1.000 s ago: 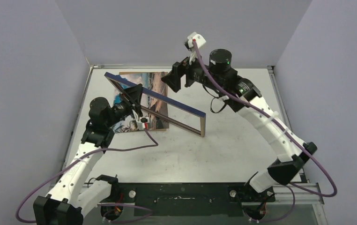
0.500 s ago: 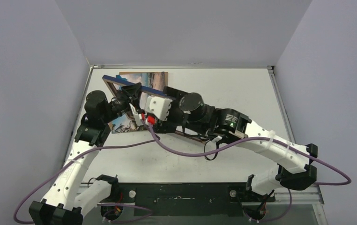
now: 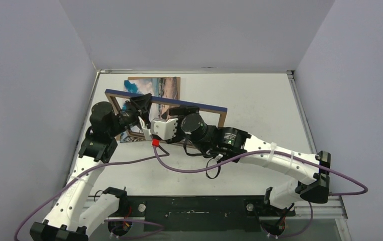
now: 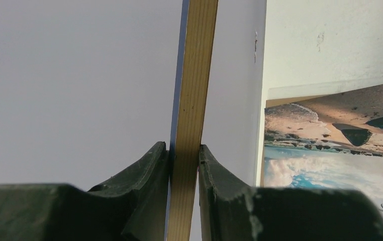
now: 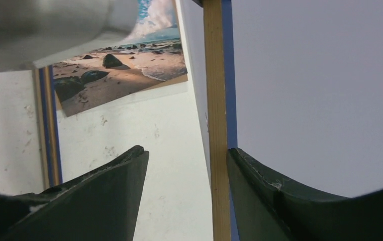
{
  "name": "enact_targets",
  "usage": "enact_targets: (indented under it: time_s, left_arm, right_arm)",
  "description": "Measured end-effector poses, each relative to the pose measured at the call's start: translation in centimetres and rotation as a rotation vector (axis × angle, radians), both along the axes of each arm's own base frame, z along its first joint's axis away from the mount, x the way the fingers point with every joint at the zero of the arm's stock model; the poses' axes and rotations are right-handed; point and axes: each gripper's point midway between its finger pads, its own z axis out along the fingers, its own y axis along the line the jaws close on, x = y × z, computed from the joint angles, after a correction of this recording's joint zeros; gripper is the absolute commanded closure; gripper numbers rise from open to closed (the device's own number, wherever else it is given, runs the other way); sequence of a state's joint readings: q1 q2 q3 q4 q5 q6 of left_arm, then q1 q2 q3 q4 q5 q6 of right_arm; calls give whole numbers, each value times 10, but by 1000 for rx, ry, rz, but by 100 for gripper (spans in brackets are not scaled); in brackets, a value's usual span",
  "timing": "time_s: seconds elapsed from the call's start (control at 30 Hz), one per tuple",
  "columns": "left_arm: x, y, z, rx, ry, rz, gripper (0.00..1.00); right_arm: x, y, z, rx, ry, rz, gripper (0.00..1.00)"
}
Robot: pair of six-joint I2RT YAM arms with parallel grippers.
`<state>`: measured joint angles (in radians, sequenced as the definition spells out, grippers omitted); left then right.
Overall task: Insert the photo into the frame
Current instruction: Turn over the photo frame at the center of the board.
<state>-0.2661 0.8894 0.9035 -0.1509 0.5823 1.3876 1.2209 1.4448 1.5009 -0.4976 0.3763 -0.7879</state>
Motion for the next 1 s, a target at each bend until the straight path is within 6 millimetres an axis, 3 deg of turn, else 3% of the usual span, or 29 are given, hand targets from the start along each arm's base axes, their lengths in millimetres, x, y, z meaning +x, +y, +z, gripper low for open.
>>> enact_targets:
  time_s: [0.17, 0.37, 0.43, 0.5, 0.63, 0.8, 0.87, 0.9, 1.0]
  left_arm:
    - [-8, -2, -1, 15, -27, -30, 94]
    - [-16, -4, -1, 33, -57, -56, 94]
    - [-17, -5, -1, 34, -60, -61, 94]
    - [-17, -5, -2, 37, -62, -65, 94]
    - [-18, -5, -1, 35, -75, -64, 91]
    - [-15, -2, -1, 8, -70, -41, 58]
    - [-14, -2, 0, -16, -65, -38, 30]
    - [-14, -2, 0, -28, -60, -34, 21]
    - [-4, 7, 1, -99, -8, 32, 8]
  right_arm:
    - [8, -4, -4, 5, -93, -21, 30]
    - [15, -9, 4, 14, -159, -24, 34]
    - [20, -10, 8, 20, -171, -32, 43]
    - [23, -12, 9, 16, -180, -37, 70]
    - [27, -13, 8, -10, -198, -39, 89]
    - [32, -11, 5, -22, -214, -64, 95]
    - [36, -10, 7, -1, -221, -94, 95]
    - [39, -10, 7, 4, -219, -108, 95]
    - [50, -12, 13, 45, -195, -163, 95]
